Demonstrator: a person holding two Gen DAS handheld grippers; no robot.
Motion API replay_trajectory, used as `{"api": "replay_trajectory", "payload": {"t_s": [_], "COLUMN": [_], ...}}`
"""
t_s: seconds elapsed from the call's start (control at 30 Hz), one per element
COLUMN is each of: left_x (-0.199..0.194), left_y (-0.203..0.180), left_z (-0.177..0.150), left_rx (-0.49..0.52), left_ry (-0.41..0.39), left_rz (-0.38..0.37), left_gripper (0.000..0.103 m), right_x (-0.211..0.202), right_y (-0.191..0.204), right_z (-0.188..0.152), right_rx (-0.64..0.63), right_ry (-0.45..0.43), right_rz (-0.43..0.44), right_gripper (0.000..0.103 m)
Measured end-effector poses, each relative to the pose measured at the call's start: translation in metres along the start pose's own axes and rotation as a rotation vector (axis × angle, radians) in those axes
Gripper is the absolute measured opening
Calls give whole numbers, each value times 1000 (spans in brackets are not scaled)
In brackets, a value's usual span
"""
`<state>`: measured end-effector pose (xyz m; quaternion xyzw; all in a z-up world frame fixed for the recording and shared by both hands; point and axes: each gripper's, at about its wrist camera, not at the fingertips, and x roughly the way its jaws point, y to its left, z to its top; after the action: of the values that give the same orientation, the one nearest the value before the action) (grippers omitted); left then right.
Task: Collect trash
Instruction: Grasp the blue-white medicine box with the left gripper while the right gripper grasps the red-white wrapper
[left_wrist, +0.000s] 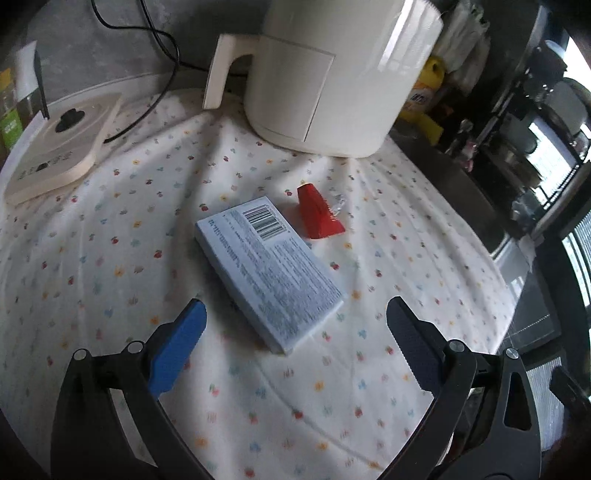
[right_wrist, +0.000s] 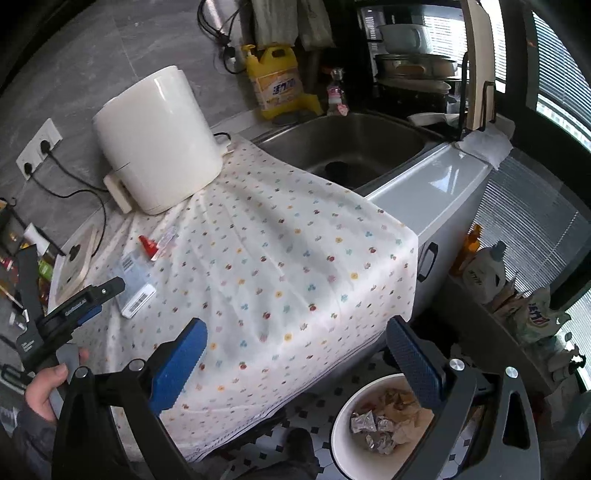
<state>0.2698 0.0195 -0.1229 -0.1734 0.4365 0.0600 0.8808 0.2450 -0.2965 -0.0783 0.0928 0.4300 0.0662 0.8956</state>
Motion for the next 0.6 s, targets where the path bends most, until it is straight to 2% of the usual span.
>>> {"api": "replay_trajectory", "payload": {"t_s": [0.37, 0.5, 0.6], "left_x": [44, 47, 45], "left_y": [-7, -13, -10], "left_z": [11, 10, 8], "left_rx": [2, 51, 83], "left_ry": [59, 54, 48], "left_rz": [97, 136, 204], "left_gripper": [97, 97, 97], "right_x": [3, 6, 12], "right_y": [-17, -16, -9], "right_z": [0, 0, 2], "right_rx": [56, 49, 33], "right_ry": [10, 20, 31], "right_rz": [-68, -69, -47], "right_gripper": [95, 95, 95]}}
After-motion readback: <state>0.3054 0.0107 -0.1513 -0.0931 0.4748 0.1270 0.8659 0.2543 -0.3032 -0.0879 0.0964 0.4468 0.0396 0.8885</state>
